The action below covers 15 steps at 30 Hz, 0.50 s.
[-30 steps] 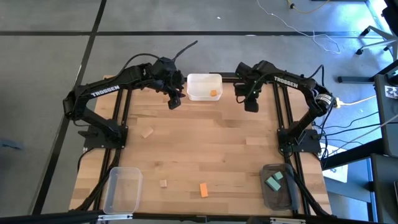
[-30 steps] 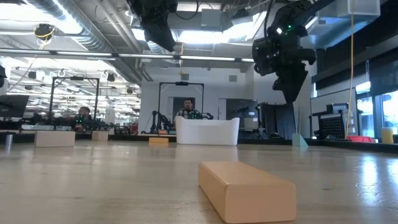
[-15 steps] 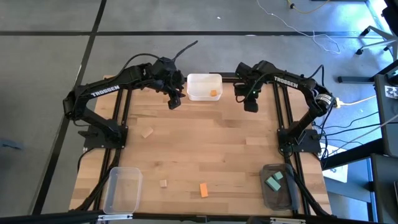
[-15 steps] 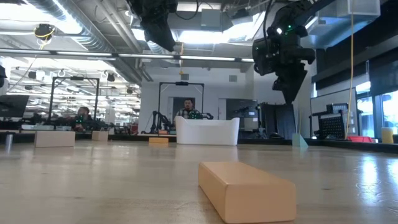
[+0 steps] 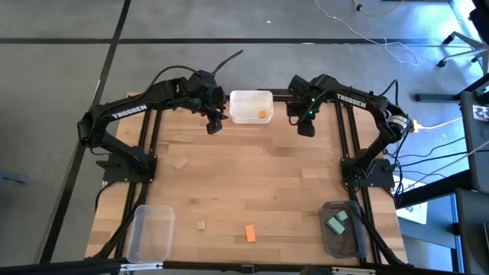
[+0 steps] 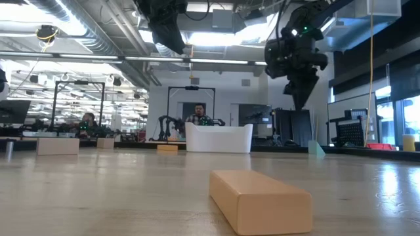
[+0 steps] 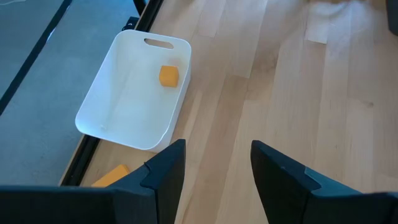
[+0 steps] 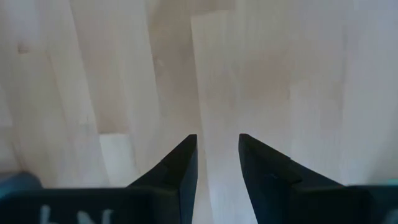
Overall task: Sort & place blocks by color
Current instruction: Put the light blue block into the black bin
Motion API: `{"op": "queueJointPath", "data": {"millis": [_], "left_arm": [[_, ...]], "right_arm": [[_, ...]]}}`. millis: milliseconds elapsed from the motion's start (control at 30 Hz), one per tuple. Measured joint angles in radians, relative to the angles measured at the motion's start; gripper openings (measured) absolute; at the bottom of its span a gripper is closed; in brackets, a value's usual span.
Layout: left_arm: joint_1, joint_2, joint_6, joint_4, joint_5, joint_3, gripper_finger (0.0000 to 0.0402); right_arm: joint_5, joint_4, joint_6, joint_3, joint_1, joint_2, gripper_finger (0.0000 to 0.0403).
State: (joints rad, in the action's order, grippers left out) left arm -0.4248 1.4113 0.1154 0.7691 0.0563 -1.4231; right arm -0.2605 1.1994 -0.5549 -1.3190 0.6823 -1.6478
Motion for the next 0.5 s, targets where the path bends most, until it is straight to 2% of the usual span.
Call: {"op": "queueJointPath", "data": {"millis": [200, 367, 500], "left_arm": [[0.0, 0.0, 0.0, 0.0, 0.0, 0.0, 0.0174], [0.0, 0.0, 0.0, 0.0, 0.0, 0.0, 0.0174], [0.0, 0.0, 0.0, 0.0, 0.0, 0.0, 0.0174]], "right_arm": [[-0.038, -0.019, 0.026, 0.0, 0.0, 0.0, 0.012], [-0.011, -0.017, 0.088, 0.0, 0.0, 0.0, 0.0121], [-0.011, -0.013, 0.105, 0.0, 0.0, 0.0, 0.0145]]}}
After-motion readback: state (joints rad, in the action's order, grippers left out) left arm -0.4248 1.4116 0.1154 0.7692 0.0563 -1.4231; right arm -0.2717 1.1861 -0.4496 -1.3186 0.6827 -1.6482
